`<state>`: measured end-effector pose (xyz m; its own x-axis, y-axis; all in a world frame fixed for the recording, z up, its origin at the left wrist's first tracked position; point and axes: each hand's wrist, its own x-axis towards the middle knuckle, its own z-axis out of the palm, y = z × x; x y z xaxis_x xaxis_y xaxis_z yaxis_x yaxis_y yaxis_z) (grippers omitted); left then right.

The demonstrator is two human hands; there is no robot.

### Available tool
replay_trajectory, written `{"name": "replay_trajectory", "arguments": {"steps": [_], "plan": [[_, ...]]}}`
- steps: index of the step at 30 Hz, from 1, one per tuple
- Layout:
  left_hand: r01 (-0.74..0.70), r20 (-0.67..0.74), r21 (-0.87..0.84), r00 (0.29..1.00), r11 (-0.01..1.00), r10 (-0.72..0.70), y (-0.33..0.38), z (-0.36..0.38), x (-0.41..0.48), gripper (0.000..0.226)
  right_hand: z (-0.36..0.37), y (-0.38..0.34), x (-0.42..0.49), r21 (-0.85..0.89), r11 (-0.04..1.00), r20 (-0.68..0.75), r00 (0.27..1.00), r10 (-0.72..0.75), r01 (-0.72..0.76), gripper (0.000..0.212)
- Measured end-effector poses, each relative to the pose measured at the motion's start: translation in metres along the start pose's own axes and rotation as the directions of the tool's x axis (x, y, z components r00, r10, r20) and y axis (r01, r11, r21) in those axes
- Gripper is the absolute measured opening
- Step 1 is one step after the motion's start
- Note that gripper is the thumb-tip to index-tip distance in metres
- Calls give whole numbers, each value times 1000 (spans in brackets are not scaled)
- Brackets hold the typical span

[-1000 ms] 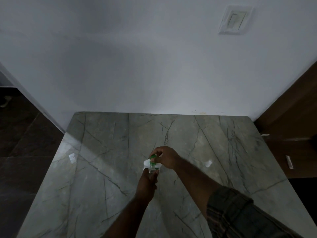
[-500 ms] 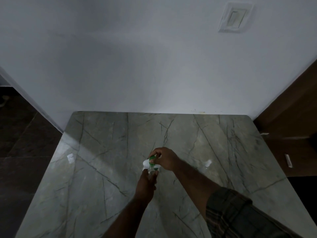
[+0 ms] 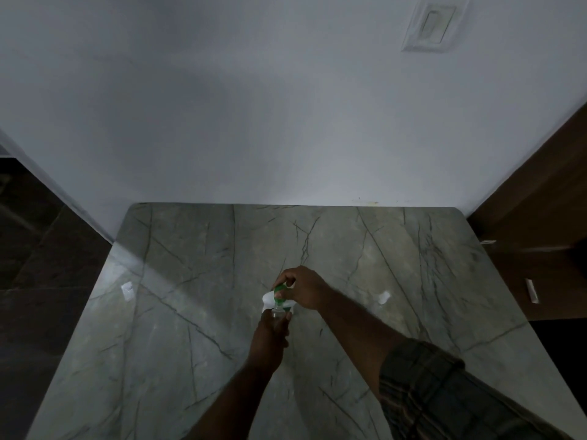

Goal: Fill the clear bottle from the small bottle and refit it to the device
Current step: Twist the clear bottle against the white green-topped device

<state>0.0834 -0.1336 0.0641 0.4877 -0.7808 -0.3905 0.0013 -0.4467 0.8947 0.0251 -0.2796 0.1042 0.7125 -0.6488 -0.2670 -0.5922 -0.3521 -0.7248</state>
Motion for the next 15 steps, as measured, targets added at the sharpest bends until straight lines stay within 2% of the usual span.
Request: {"name": "replay_trajectory", "arguments": {"steps": [4,9,15], "plan": [[-4,-2,8,1000,1000,4,3,-3,1,10,-4,-2,3,-18,1000,-8,1000,-16,16,24],[24,26,-22,999,999,-23,-1,-2,-1,12,6,4,-3,5,999,-22,999,32,-32,18],[39,36,-53,999,998,-37,9,-3,1,10,-4,-2,-1,-15,1000,-35,999,-5,5,20]]}}
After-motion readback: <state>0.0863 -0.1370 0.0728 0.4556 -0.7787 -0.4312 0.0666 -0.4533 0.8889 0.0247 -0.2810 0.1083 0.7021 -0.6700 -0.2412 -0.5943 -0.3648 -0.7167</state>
